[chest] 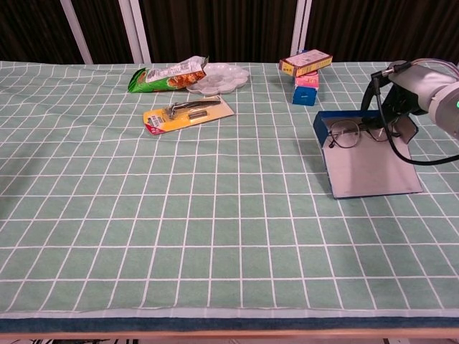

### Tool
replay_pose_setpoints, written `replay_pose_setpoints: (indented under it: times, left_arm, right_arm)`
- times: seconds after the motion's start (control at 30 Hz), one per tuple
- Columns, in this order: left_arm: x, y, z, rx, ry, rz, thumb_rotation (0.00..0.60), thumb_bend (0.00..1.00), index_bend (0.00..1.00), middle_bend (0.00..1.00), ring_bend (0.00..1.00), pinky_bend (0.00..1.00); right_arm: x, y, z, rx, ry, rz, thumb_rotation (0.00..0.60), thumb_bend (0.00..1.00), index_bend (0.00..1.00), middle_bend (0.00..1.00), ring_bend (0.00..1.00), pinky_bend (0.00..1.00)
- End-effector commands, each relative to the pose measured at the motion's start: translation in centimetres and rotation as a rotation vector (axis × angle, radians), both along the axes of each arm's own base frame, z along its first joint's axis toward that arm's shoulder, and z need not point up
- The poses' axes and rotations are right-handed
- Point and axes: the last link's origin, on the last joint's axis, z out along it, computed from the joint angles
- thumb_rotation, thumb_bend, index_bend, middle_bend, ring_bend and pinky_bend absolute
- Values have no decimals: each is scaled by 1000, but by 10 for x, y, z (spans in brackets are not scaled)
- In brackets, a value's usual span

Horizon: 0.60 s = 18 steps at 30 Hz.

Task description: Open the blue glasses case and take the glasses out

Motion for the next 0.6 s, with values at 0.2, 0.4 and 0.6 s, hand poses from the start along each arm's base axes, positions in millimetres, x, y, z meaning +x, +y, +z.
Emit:
replay_pose_setpoints:
  times: [0.2, 0.4, 0.6]
  left_arm:
    - [0, 0, 0, -2, -4, -2, 600, 21, 0, 0, 0, 0]
    - [0, 0, 0, -3, -7, -2, 600, 21, 0, 0, 0, 0]
    - [0, 0, 0, -3, -9, -2, 600, 22, 0, 0, 0, 0]
  right_arm:
    - [0, 1, -6, -55, -18, 22, 600, 483, 657, 997, 1000, 1000]
    - [1, 1, -8, -98, -26, 43, 600, 482, 660, 997, 1000, 1000]
    - [2, 1, -10, -128, -39, 61, 600, 482, 660, 997, 1000, 1000]
